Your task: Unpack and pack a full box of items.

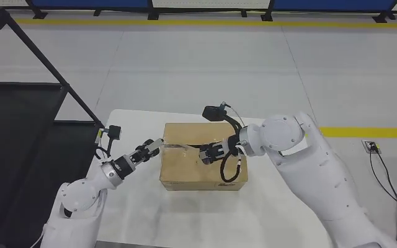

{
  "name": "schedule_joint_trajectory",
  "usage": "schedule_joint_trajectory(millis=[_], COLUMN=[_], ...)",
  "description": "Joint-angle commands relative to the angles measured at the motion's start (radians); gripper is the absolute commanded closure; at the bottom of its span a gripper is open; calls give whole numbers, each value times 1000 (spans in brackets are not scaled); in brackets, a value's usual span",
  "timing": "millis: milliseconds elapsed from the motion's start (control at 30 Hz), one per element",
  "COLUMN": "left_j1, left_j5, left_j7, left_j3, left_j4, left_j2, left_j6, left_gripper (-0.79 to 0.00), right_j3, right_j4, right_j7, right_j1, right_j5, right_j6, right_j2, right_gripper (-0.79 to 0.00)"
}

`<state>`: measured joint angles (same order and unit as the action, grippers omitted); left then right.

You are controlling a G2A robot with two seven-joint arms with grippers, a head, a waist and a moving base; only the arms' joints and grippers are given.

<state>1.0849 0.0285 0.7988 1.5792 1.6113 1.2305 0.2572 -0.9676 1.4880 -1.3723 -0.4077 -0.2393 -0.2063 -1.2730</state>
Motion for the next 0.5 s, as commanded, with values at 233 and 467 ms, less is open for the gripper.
schedule_joint_trajectory(millis=[233, 467], left_j1=[-53, -101], left_j5=[-2, 2], left_j7=[-53, 17], left_j3=[-47, -81], left_j4=[-49, -94], left_j2=[-1, -9], left_j6=[-30, -26], left_gripper=[-785, -785], right_j3=[-26, -28], right_j4=[-37, -116], right_j7=[60, 19], right_j1=[-23, 4], right_j5=[145, 326], right_j6=[-15, -95], right_j2=[-6, -16], right_gripper=[0, 0])
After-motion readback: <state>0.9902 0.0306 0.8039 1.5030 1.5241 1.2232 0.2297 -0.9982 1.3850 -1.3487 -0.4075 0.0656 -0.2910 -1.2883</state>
